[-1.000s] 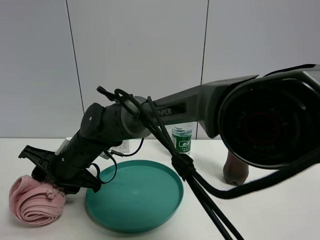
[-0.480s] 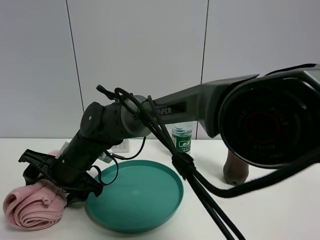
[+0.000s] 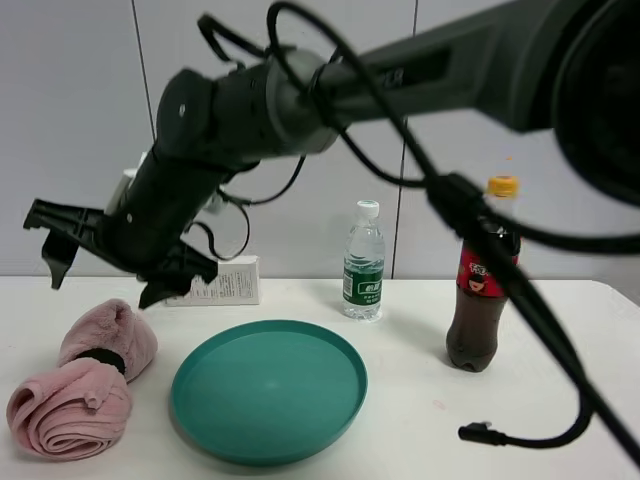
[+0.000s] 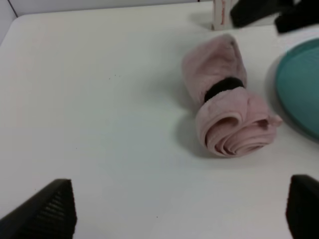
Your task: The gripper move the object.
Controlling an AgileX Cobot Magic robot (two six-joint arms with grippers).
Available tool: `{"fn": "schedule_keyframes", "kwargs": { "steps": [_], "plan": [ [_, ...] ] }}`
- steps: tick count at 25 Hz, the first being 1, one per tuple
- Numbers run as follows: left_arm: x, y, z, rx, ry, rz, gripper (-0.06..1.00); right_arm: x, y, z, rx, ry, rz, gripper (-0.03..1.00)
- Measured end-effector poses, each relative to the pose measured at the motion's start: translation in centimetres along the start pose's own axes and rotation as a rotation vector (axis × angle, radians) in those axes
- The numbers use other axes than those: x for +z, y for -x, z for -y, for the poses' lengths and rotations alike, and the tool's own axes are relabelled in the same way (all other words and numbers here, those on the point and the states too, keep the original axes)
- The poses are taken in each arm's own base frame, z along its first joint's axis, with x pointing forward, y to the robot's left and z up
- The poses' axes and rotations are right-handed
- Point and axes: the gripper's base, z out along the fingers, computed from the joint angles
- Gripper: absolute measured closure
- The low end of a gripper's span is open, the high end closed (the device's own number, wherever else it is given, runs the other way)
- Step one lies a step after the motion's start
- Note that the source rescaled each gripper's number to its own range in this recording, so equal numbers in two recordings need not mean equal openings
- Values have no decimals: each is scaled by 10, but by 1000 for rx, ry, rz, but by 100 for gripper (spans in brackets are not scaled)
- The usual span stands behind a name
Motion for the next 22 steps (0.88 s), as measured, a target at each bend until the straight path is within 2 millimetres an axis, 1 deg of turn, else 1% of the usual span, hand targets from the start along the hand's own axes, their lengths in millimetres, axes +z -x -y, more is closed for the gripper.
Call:
{"fn": "schedule_keyframes", "kwargs": {
  "steps": [4, 6, 7, 8, 9, 10, 11, 14, 17, 19, 20, 22],
  "plan": [
    [0, 0, 0, 0, 0, 0, -6, -71, 27, -18, -250, -64, 72, 39],
    [0, 0, 0, 0, 0, 0, -6, -116, 40, -26, -373, -120, 125, 39],
    [0, 0, 0, 0, 0, 0, -6, -135, 44, -30, -420, -150, 150, 39],
    [0, 0, 0, 0, 0, 0, -6, -158, 48, -34, -469, -193, 183, 39],
    [0, 0, 0, 0, 0, 0, -6, -178, 50, -36, -508, -231, 208, 39],
    [0, 0, 0, 0, 0, 0, -6, -205, 53, -41, -552, -280, 250, 39],
    [0, 0, 0, 0, 0, 0, -6, -224, 55, -43, -581, -321, 277, 39],
    [0, 0, 0, 0, 0, 0, -6, -293, 52, -52, -632, -409, 362, 39],
    [0, 0, 0, 0, 0, 0, -6, -344, 41, -57, -647, -482, 399, 39],
    [0, 0, 0, 0, 0, 0, -6, -372, 30, -60, -652, -521, 405, 39],
    [0, 0, 0, 0, 0, 0, -6, -382, 25, -62, -653, -529, 409, 39],
    [0, 0, 0, 0, 0, 0, -6, -397, 19, -66, -655, -520, 427, 39]
  ]
}}
